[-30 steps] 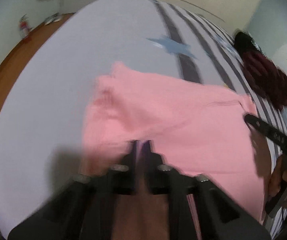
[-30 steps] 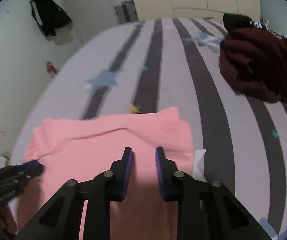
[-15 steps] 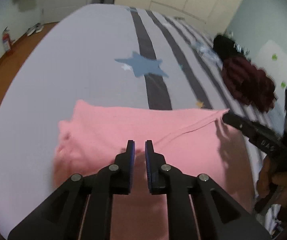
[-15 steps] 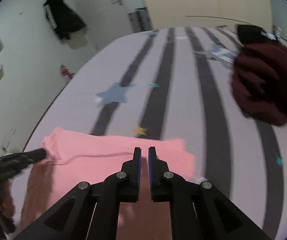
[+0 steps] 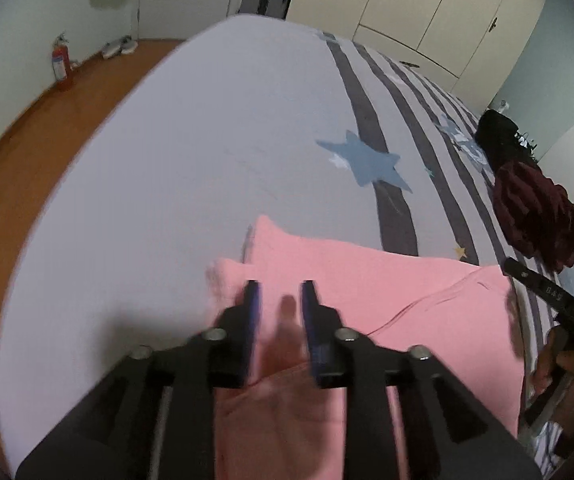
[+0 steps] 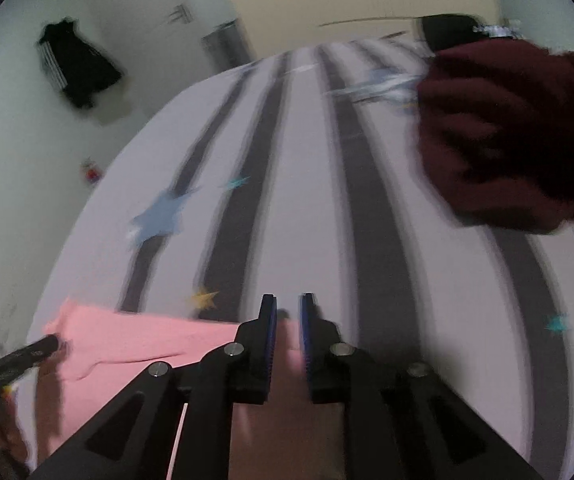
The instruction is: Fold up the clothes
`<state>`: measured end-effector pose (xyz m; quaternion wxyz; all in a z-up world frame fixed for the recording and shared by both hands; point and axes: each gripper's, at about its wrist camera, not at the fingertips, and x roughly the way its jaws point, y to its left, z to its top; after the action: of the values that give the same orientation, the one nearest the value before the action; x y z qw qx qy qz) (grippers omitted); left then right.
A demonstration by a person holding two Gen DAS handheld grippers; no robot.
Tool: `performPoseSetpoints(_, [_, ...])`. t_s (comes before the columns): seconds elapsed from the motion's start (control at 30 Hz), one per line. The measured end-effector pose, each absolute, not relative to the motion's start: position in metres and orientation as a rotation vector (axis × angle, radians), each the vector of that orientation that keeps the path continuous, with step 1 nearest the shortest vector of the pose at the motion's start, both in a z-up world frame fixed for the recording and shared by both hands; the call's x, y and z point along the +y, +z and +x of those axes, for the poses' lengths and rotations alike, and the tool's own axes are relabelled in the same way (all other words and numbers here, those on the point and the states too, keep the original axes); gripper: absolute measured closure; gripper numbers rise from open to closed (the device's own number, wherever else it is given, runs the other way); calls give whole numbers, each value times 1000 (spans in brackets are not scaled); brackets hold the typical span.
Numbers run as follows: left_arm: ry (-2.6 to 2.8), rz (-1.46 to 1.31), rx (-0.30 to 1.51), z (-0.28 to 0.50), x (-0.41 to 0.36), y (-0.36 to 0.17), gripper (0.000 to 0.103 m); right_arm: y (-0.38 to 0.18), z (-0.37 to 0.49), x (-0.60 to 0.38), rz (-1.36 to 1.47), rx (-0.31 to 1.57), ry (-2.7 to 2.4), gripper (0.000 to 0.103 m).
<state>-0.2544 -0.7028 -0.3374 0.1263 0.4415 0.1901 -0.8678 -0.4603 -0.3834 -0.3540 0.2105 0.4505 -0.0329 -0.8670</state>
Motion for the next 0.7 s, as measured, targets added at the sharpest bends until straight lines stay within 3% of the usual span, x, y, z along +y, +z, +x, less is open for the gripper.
performPoseSetpoints(0.1, [-2512,1288,621,-221,-709,-327,47,-343,-442,-366,1254,-29,-2405,84])
performPoseSetpoints(0.13, [-2495,1306,632,-207,-709,-325,45,-340,-434,-363,1261,-4,-2392,73])
performPoseSetpoints(0.17, [-2482,1324,638,-191,-706,-325,44,-337,-421,-359,1265,12,-2371,66])
performPoseSetpoints(0.27, [-2433,1396,649,-141,-692,-328,44,-330,-374,-351,1284,57,-2302,61])
performPoseSetpoints(0.6, [-2305,1560,701,-22,-633,-354,44,-357,-242,-327,1510,48,-2181,60])
performPoseSetpoints(0.7, [-2318,1554,743,-35,-611,-359,44,-364,-229,-323,1512,42,-2184,59])
